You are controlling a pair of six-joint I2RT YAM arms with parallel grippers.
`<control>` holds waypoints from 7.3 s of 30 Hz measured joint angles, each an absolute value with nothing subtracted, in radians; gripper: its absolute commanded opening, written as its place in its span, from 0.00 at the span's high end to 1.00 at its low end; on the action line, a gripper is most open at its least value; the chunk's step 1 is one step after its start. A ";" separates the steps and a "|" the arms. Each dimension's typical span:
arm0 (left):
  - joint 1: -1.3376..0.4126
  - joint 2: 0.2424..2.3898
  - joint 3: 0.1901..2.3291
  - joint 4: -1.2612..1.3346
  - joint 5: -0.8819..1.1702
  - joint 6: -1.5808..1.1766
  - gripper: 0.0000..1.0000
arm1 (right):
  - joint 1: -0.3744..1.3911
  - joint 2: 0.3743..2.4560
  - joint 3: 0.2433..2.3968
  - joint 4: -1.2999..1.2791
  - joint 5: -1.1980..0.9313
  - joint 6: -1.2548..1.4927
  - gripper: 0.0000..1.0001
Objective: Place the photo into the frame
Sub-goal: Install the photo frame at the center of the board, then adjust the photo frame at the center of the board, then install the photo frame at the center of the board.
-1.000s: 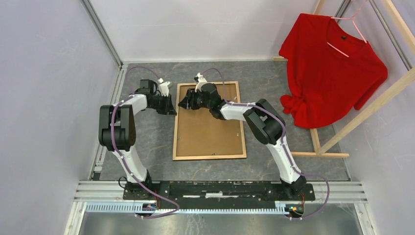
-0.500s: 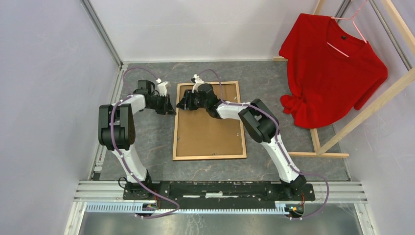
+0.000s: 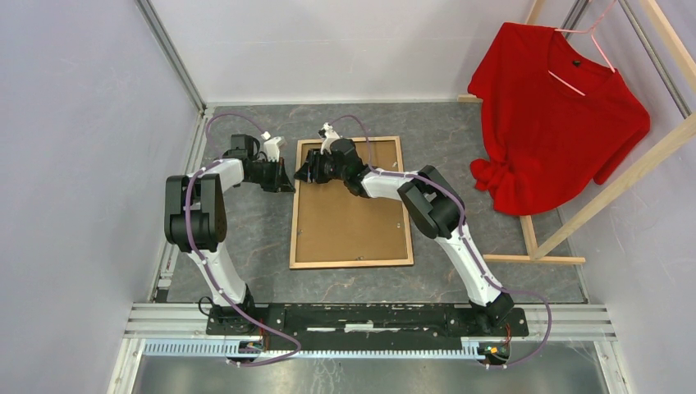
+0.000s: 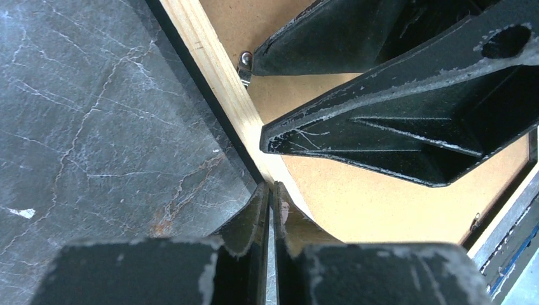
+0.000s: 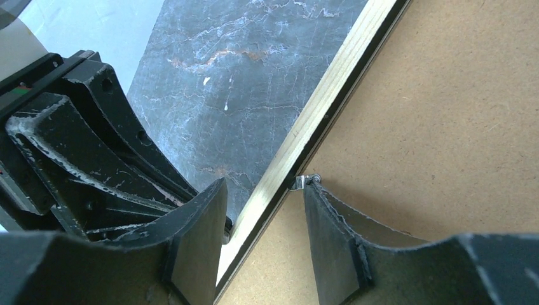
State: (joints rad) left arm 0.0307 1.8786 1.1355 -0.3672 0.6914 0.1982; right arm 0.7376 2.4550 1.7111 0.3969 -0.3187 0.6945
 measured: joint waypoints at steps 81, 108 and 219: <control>-0.205 1.596 0.858 -0.492 0.408 0.524 0.73 | 0.266 1.941 1.021 0.368 -0.193 0.715 0.02; -0.571 1.552 0.951 -0.944 0.480 0.782 0.37 | 0.458 2.094 1.447 0.122 -0.197 0.627 0.02; 0.096 1.842 1.087 -0.933 0.731 0.718 0.82 | 1.025 2.049 1.131 0.485 -0.226 0.807 0.26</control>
State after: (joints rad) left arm 0.0963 1.8420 1.0874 -0.9325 0.7311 0.7181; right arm 1.0252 2.0495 1.1305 0.4850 -0.2260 0.8074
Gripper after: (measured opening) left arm 0.200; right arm 0.744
